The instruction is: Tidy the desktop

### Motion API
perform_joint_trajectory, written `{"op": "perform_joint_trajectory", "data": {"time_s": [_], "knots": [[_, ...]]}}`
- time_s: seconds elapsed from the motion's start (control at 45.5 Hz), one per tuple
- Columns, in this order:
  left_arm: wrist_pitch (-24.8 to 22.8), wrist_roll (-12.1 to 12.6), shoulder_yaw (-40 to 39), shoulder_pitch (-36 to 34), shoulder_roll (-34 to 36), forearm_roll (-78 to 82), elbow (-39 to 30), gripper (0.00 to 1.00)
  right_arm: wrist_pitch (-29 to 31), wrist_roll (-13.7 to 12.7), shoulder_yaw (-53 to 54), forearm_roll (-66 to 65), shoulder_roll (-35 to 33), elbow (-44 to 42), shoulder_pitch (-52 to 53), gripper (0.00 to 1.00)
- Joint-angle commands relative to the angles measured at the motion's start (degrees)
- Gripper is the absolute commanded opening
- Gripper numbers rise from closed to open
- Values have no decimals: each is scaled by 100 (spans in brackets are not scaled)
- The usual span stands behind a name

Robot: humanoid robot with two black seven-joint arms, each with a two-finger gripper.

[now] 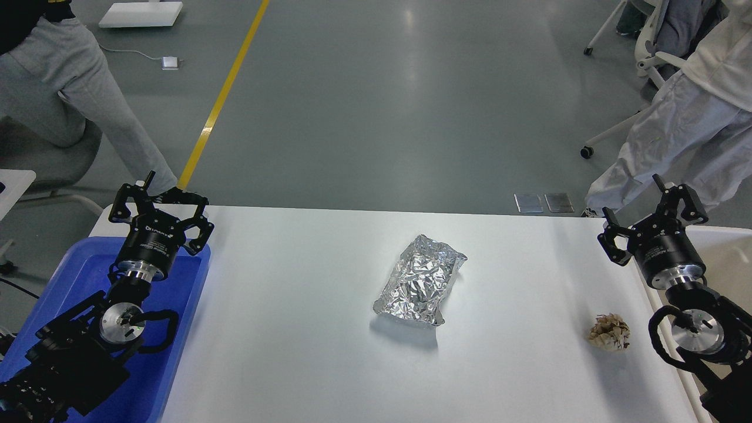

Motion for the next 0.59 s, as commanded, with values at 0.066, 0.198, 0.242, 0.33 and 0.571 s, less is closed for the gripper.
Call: {"op": "perform_joint_trajectory", "data": {"time_s": [0.066, 0.198, 0.242, 0.33, 0.571], "knots": [[8, 9, 18, 0, 0, 44, 6, 100, -3, -1, 7, 6, -63, -7, 13, 99], [8, 9, 0, 0, -9, 18, 6, 100, -3, -1, 7, -3, -116, -7, 22, 99], [8, 9, 0, 0, 0, 18, 6, 100, -3, 8, 7, 6, -151, -7, 22, 99], [8, 0, 0, 0, 0, 18, -3, 100, -3, 8, 7, 6, -160, -7, 22, 99], [8, 9, 0, 0, -9, 18, 6, 100, 120, -194, -1, 67, -283, 283, -31, 99]]}}
